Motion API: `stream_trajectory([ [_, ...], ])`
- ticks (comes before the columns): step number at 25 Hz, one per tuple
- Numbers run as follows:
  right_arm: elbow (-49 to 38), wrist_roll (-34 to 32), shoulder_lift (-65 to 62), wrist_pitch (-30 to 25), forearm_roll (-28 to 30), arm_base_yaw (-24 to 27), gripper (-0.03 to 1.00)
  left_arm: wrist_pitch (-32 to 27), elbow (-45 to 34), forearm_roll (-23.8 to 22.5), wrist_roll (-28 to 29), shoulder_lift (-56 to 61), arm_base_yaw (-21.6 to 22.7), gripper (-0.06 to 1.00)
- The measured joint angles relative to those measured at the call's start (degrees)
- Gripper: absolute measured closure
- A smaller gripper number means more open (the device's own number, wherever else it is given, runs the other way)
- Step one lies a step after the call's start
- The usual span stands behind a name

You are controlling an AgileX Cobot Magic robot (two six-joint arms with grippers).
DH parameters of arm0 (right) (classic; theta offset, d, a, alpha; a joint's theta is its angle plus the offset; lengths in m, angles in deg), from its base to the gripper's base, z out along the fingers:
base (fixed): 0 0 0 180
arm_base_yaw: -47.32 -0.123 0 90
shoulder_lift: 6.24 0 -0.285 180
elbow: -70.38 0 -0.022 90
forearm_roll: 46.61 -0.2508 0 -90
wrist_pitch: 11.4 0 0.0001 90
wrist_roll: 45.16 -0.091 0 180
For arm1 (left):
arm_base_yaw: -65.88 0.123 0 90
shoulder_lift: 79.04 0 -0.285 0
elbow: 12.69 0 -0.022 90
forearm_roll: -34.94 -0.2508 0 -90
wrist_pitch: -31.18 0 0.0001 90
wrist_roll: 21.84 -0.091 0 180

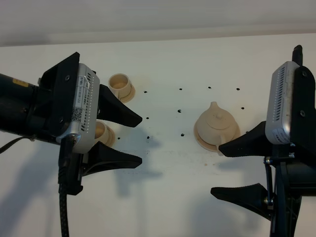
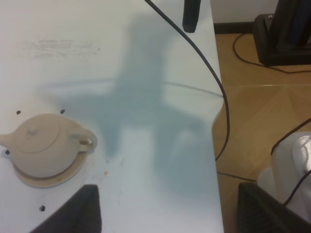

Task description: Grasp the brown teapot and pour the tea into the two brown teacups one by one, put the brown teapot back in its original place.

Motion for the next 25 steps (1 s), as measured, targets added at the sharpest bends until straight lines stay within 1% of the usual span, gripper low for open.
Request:
stream_trajectory([
  [11, 0.0, 0.0, 0.0, 0.0, 0.0, 0.0, 0.43, 0.0, 0.0, -0.9, 0.0, 0.0, 0.0, 0.38],
  [14, 0.0, -0.1, 0.0, 0.3, 0.0, 0.0, 0.43, 0.4, 0.0, -0.9, 0.8, 0.0, 0.0, 0.38],
  [17, 0.0, -0.5, 0.0, 1.8, 0.0, 0.0, 0.43, 1.9, 0.0, -1.5, 3.0, 0.0, 0.0, 0.38],
  [19, 0.0, -1.7, 0.0, 3.5, 0.2, 0.0, 0.43, 3.1, 0.0, -3.3, 5.3, 0.0, 0.0, 0.38],
  [22, 0.0, -4.2, 0.0, 5.6, 2.7, 0.0, 0.43, 6.2, 0.0, -7.0, 10.0, 0.0, 0.0, 0.38],
  [25, 0.0, -8.3, 0.0, 7.1, 6.2, 0.0, 0.43, 8.8, 0.0, -8.8, 13.5, 0.0, 0.0, 0.38],
])
